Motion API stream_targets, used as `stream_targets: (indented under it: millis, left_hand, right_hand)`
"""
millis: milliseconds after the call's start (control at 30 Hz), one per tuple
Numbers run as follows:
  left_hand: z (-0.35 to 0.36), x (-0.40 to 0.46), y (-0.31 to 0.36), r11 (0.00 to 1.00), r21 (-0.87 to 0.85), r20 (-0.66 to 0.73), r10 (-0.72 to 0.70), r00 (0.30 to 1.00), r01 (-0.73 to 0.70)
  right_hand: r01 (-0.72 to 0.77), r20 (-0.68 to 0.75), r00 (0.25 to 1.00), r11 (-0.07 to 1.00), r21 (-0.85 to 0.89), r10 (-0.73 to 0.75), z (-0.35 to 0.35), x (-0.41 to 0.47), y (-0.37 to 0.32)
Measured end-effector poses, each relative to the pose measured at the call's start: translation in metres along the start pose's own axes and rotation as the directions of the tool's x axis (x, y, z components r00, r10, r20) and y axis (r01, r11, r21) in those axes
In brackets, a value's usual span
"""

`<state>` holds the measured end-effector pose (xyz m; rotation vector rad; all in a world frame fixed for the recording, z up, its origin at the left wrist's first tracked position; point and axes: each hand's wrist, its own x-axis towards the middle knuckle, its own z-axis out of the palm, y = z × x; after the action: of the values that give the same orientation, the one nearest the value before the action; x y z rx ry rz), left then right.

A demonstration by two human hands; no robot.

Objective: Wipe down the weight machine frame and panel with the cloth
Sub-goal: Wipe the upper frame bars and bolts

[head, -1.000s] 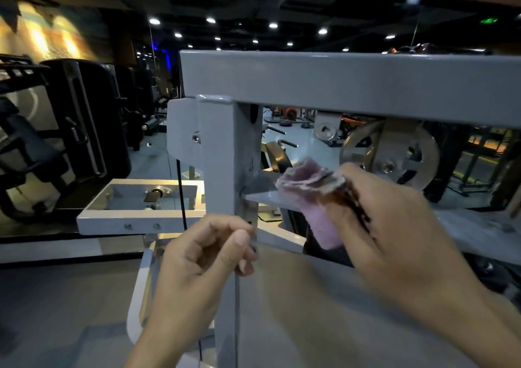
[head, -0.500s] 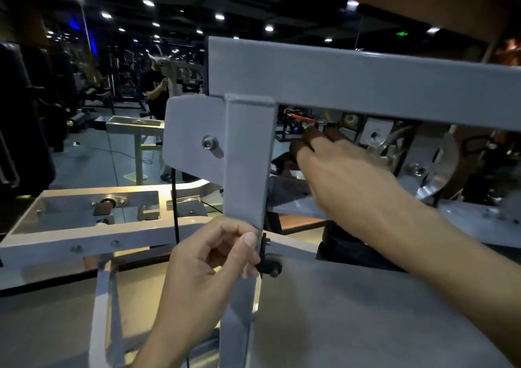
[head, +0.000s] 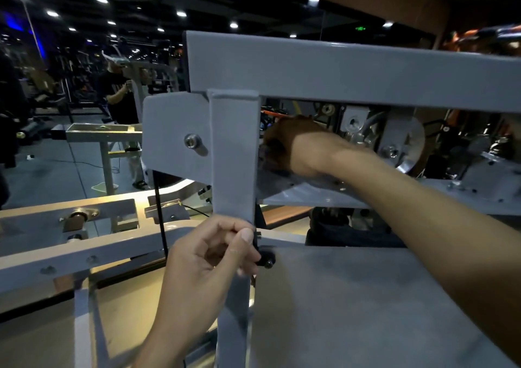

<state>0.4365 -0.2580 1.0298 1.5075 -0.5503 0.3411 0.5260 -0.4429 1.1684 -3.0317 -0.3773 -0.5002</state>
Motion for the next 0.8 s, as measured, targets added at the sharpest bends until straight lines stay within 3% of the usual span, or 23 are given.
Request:
stream_targets:
  millis: [100, 533, 700, 800]
  left_hand:
    - [-0.001, 0.0, 0.001, 1.0, -0.015, 0.011, -0.007, 1.0, 0.008]
    - [0.003, 0.005, -0.004, 0.999, -0.024, -0.038, 0.02, 0.999, -0.021]
    - [0.004, 0.006, -0.002, 0.999, -0.032, -0.04, 0.026, 0.999, -0.028]
    - [0.003, 0.006, -0.001, 0.999, -0.035, -0.031, 0.026, 0.999, -0.027]
  right_hand:
    - [0.032, 0.017, 0.999, 0.997, 0.076, -0.033, -0.006, -0.011, -0.001]
    - [0.048, 0.086, 0.995, 0.991, 0.123, -0.059, -0.013, -0.037, 0.002]
    - [0.217, 0.063, 0.97, 0.955, 0.202, -0.234, -0.027, -0.064, -0.005]
    - [0.21, 0.133, 0.958, 0.935, 0.284, -0.255, -0.044, -0.085, -0.004]
